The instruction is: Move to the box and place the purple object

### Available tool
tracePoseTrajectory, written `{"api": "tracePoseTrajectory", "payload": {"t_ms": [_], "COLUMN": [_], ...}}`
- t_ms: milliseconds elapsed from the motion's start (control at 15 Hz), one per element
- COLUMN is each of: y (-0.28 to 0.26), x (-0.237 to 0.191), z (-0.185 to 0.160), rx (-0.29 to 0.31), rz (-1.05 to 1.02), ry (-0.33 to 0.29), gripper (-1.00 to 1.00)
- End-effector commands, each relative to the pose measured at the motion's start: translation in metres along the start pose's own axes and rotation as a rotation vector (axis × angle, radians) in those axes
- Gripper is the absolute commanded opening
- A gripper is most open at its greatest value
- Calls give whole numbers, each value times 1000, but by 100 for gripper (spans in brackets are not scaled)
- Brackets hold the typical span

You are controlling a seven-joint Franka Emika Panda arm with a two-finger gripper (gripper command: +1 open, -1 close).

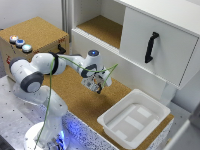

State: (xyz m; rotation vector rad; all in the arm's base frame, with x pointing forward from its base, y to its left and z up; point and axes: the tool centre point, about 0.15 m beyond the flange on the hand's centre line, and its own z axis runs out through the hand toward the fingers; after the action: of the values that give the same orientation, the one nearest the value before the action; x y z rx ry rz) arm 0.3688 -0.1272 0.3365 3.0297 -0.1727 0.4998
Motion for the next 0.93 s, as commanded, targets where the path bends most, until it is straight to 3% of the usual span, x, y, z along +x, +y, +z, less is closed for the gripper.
{"api": "tracePoseTrajectory", "payload": {"t_ms": [0, 467, 867], "y": [79, 212, 269], "x": [13, -17, -48], "z": [-34, -2, 40], "rx": [-28, 18, -60], "rz": [116, 513, 670], "ry": [-34, -119, -225], "gripper": [-100, -100, -100]}}
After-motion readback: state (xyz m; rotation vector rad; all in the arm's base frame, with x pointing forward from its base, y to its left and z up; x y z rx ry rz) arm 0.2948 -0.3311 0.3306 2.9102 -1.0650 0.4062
